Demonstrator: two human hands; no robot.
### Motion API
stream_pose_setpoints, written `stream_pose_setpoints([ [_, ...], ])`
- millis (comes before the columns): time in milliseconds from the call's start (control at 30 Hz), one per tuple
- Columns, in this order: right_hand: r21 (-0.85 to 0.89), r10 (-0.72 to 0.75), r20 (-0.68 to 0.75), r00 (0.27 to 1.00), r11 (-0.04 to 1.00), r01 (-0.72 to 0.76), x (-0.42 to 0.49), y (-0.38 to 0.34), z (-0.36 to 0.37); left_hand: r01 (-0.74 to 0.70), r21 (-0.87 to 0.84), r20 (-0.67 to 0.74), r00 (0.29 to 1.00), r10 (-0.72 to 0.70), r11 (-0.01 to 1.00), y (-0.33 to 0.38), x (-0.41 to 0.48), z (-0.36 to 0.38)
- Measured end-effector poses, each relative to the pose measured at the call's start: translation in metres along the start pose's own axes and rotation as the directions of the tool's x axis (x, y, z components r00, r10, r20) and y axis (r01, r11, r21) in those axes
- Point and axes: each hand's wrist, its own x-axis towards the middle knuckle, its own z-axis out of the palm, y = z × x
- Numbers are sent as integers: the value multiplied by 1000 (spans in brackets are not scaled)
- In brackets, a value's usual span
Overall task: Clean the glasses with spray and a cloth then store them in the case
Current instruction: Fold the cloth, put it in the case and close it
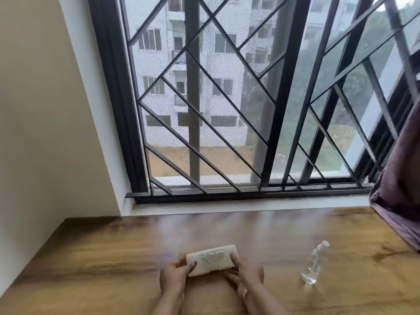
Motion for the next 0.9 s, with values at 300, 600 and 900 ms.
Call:
stream_pose_setpoints([
  [300,-12,24,-23,999,1000,-25,5,-4,5,-11,-24,-53,999,10,1000,3,-3,5],
  [600,-267,-136,111,985,950,161,9,-4,67,-162,122,-124,976,177,979,13,-10,-32],
  [900,-590,-60,442,895,733,340,40,62,191,-141,522,-320,882,346,841,38,-18,-91],
])
